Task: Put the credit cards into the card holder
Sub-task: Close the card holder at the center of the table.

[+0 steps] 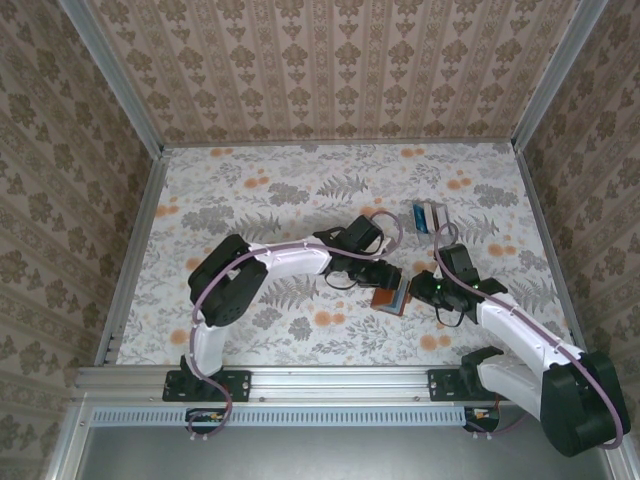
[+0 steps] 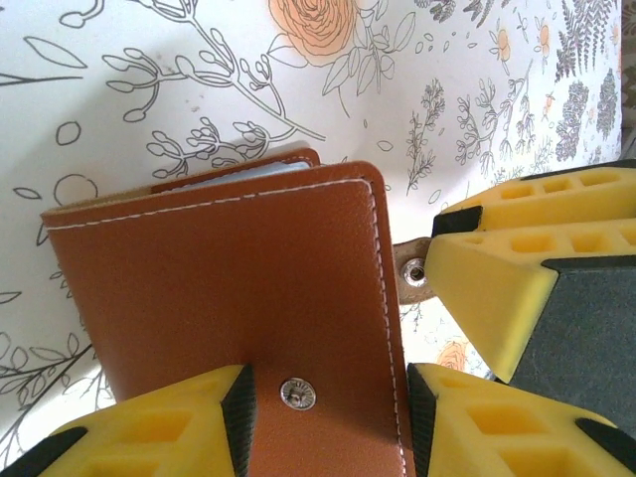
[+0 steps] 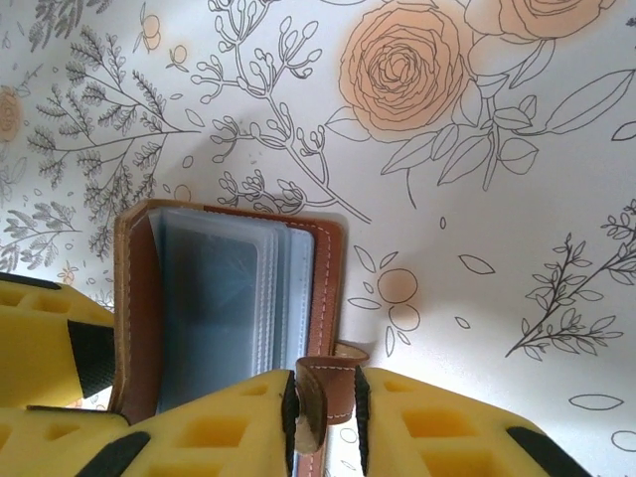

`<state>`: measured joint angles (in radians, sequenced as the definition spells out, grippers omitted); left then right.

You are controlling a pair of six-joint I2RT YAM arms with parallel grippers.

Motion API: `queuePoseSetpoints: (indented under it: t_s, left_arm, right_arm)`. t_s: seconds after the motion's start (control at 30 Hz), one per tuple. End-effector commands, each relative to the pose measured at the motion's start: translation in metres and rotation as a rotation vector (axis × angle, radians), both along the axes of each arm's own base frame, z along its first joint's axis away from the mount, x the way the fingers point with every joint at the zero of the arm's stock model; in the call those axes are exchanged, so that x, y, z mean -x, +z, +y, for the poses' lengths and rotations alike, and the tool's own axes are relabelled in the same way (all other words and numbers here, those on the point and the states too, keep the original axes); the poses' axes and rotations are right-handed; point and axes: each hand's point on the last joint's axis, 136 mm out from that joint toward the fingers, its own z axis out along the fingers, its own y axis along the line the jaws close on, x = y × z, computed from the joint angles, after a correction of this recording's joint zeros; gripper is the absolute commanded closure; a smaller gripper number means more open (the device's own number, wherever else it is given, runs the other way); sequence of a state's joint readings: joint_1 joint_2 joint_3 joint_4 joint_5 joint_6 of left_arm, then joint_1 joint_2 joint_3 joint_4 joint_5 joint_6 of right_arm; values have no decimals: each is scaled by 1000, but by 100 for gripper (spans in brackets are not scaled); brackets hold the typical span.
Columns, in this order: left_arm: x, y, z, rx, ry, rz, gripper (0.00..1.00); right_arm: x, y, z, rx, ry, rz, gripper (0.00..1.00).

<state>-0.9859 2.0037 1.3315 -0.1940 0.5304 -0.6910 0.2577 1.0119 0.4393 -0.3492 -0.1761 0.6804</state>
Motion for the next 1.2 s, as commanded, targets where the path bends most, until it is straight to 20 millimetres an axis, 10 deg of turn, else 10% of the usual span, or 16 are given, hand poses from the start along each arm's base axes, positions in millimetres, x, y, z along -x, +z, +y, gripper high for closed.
queuePoseSetpoints:
  t_s: [0.0, 0.53, 0.83, 1.03, 1.17]
  left_arm:
    - [-5, -13, 8, -38, -4, -12, 56]
    - [-9, -20, 14, -12, 29, 46, 60]
    - [-14, -9, 20, 35, 55, 59, 78]
    - [-12, -13, 19, 39, 53, 84, 84]
    - [-13, -15, 20, 52, 65, 105, 83]
  right_arm:
    - [7, -3, -1, 3, 13, 39, 76]
    - [3, 11, 18, -123, 26, -1, 95]
    - [3, 14, 24, -162, 33, 5, 81]
    - [2, 13, 28, -187, 43, 0, 100]
    - [1, 12, 33, -206, 60, 3, 81]
